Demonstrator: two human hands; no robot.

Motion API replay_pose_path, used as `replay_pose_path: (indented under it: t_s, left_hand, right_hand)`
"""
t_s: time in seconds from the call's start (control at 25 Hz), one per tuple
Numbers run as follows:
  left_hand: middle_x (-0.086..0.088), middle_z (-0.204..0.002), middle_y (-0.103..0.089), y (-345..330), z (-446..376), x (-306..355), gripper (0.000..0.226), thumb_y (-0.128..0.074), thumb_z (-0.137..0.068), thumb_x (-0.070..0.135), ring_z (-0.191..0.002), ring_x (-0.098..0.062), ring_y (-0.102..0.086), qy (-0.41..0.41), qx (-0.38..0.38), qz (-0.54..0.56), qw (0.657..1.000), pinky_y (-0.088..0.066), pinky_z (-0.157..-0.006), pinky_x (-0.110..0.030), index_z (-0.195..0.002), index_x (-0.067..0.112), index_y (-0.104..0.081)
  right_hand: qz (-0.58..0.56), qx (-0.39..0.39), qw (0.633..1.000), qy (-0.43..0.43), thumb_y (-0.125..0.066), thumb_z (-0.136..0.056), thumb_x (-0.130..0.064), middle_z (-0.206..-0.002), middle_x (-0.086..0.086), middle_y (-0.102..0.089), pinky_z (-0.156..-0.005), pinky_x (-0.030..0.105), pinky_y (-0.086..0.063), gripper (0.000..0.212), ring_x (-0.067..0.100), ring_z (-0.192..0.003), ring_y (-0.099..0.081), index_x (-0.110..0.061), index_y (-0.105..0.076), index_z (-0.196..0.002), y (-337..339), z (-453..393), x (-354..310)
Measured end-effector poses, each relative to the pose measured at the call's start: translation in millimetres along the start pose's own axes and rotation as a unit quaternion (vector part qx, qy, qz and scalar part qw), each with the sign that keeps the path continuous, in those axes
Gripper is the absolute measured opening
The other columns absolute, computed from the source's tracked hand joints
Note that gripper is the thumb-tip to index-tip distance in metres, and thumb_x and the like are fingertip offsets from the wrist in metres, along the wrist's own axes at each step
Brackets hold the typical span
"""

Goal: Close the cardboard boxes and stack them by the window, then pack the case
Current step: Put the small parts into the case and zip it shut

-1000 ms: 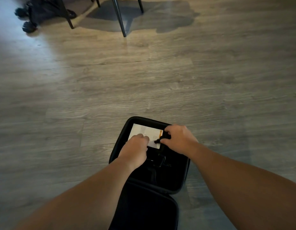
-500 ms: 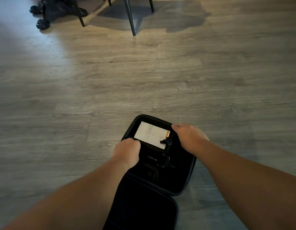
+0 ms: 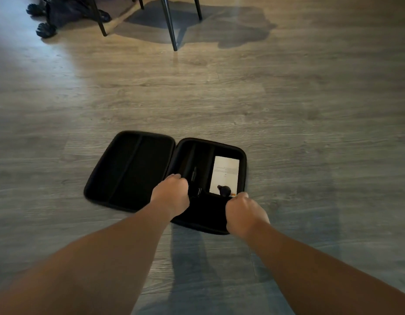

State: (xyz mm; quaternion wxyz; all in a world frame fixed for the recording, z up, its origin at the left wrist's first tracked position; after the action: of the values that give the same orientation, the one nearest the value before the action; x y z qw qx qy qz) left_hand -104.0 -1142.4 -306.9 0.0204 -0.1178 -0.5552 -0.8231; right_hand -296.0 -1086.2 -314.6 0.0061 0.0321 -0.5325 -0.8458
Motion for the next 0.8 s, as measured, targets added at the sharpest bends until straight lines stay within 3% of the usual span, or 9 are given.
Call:
replay_pose_path:
  t_s: [0.12,0.2,0.32,0.44,0.48,0.56,0.64,0.72,0.8]
  left_hand:
    - [-0.002,-0.152,-0.043,5,8,-16,0.022,-0.056,-0.092,0.010,-0.136,-0.022,-0.045,0.024,0.019,0.016,0.999,-0.048,-0.098,-0.041,-0.114,0.012,-0.061]
    - [0.000,-0.124,-0.059,9,12,-26,0.014,-0.056,-0.091,0.008,-0.110,-0.022,-0.059,0.035,0.042,0.020,0.998,-0.055,-0.087,-0.039,-0.103,0.012,-0.060]
    - [0.000,-0.087,-0.057,13,17,-47,0.013,-0.057,-0.092,0.012,-0.078,-0.019,-0.059,0.063,0.071,0.013,0.995,-0.056,-0.071,-0.037,-0.081,0.018,-0.051]
    - [0.002,-0.091,-0.056,13,19,-62,0.014,-0.057,-0.094,0.019,-0.088,-0.022,-0.063,0.072,0.089,0.017,0.993,-0.050,-0.069,-0.033,-0.081,0.020,-0.051]
    - [0.002,-0.101,-0.059,14,18,-64,0.008,-0.056,-0.095,0.022,-0.098,-0.023,-0.064,0.071,0.096,0.022,0.993,-0.051,-0.073,-0.034,-0.087,0.019,-0.056]
    - [0.000,-0.128,-0.060,13,17,-69,0.016,-0.055,-0.097,0.024,-0.115,-0.024,-0.060,0.073,0.120,0.035,0.990,-0.053,-0.086,-0.037,-0.105,0.015,-0.064]
    - [-0.001,-0.125,-0.060,19,20,-72,0.021,-0.054,-0.097,0.024,-0.114,-0.023,-0.060,0.064,0.166,0.051,0.983,-0.052,-0.088,-0.035,-0.112,0.012,-0.065]
    - [-0.002,-0.113,-0.061,24,22,-78,0.021,-0.052,-0.099,0.024,-0.106,-0.024,-0.062,0.061,0.220,0.046,0.972,-0.051,-0.083,-0.033,-0.109,0.011,-0.065]
    - [-0.008,-0.123,-0.062,29,18,-90,0.026,-0.048,-0.102,0.027,-0.114,-0.027,-0.060,0.100,0.245,0.053,0.963,-0.052,-0.086,-0.037,-0.110,0.008,-0.065]
  right_hand:
    - [0.022,-0.027,0.999,0.042,-0.058,-0.086,-0.010,-0.086,0.008,-0.038,-0.056,0.035,-0.047,0.023,0.023,-0.068,-0.046,-0.012,-0.066,-0.107,-1,5,-24]
    - [0.042,-0.044,0.996,0.071,-0.054,-0.086,-0.006,-0.082,0.007,-0.041,-0.056,0.035,-0.046,0.021,0.024,-0.070,-0.049,-0.014,-0.066,-0.100,-2,9,-39]
    - [0.079,-0.067,0.986,0.128,-0.050,-0.085,-0.001,-0.074,0.006,-0.044,-0.055,0.035,-0.046,0.016,0.022,-0.067,-0.048,-0.016,-0.055,-0.081,0,16,-65]
    - [0.087,-0.075,0.974,0.197,-0.050,-0.086,-0.004,-0.069,0.006,-0.045,-0.054,0.036,-0.045,0.018,0.024,-0.066,-0.047,-0.017,-0.046,-0.074,1,21,-90]
    - [0.087,-0.077,0.968,0.221,-0.050,-0.087,-0.008,-0.068,0.006,-0.046,-0.054,0.036,-0.046,0.017,0.024,-0.066,-0.050,-0.015,-0.046,-0.073,1,24,-98]
    - [0.070,-0.094,0.960,0.256,-0.051,-0.088,-0.017,-0.069,0.007,-0.052,-0.051,0.033,-0.043,0.017,0.024,-0.062,-0.052,-0.014,-0.050,-0.071,-2,27,-114]
    - [0.054,-0.106,0.956,0.270,-0.049,-0.089,-0.022,-0.070,0.007,-0.052,-0.049,0.030,-0.037,0.020,0.025,-0.060,-0.051,-0.013,-0.051,-0.072,-1,21,-123]
    - [0.063,-0.057,0.957,0.279,-0.047,-0.091,-0.023,-0.079,0.008,-0.055,-0.057,0.035,-0.044,0.019,0.029,-0.069,-0.056,-0.013,-0.058,-0.079,10,-1,-124]
    - [0.052,0.022,0.964,0.258,-0.046,-0.093,-0.022,-0.097,0.009,-0.057,-0.071,0.040,-0.050,0.023,0.032,-0.091,-0.059,-0.011,-0.066,-0.098,33,-32,-113]
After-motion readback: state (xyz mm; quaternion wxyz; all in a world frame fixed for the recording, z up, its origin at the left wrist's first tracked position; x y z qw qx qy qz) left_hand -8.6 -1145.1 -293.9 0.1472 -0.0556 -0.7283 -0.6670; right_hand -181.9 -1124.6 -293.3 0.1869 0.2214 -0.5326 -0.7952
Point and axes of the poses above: each hand's wrist, its own z-axis away from the middle knuckle, its own y-axis out of the back of the hand, x = y × z, the point moved 5 cm from there along -z, towards the middle knuckle
